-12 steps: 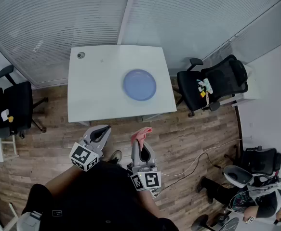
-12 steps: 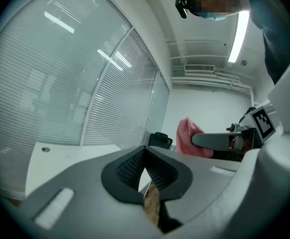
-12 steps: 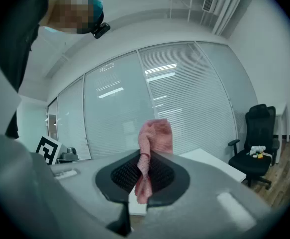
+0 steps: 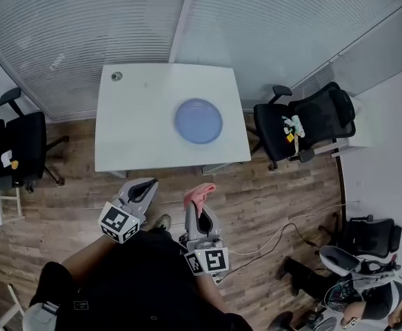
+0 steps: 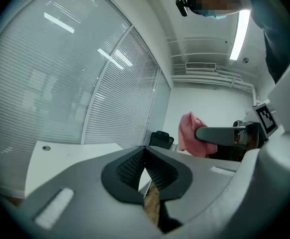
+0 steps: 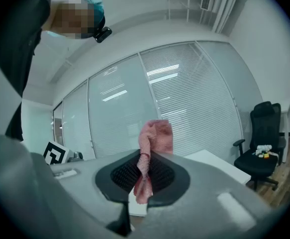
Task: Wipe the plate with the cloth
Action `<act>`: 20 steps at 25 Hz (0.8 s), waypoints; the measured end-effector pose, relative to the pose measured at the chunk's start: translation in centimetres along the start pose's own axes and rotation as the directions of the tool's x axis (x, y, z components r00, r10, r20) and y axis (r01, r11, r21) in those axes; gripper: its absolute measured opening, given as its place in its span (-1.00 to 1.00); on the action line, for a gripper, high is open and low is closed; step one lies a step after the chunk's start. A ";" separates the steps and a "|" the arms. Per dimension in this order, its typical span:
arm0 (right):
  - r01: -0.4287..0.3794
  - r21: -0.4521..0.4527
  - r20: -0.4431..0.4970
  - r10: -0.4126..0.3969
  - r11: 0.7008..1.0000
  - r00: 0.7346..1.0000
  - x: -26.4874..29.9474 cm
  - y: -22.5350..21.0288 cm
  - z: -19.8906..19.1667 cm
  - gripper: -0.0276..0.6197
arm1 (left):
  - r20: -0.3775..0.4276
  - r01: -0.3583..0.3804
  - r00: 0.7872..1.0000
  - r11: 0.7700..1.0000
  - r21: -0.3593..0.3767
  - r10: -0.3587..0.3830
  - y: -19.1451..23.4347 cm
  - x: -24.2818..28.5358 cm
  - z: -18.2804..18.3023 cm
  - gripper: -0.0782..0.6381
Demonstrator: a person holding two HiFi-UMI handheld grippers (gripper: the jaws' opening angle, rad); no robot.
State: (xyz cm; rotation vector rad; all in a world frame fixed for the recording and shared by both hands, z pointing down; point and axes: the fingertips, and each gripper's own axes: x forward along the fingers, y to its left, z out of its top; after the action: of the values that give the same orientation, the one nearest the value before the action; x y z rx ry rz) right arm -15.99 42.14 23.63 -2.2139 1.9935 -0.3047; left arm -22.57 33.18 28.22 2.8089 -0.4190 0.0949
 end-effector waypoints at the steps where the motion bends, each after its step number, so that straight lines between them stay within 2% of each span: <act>1: -0.005 0.000 0.002 0.005 1.000 1.000 -0.1 -0.2 0.1 -0.84 | -0.001 -0.004 1.000 1.000 0.003 0.004 -0.1 0.2 0.0 -0.77; 7: -0.039 -0.010 -0.004 0.039 0.999 0.999 -0.7 -2.8 0.2 -0.84 | -0.009 -0.044 0.999 0.999 0.014 0.044 -1.0 2.4 -0.9 -0.77; 20: -0.094 0.005 -0.033 0.095 0.996 0.995 -1.3 -8.8 0.4 -0.84 | -0.043 -0.146 0.988 0.989 -0.009 0.145 -3.0 5.8 -2.6 -0.77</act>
State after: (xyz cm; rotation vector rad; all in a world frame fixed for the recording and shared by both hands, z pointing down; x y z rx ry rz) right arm -7.53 44.40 25.27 -2.1179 2.1053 -0.3345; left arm -16.14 35.10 30.46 2.7561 -0.6123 0.1817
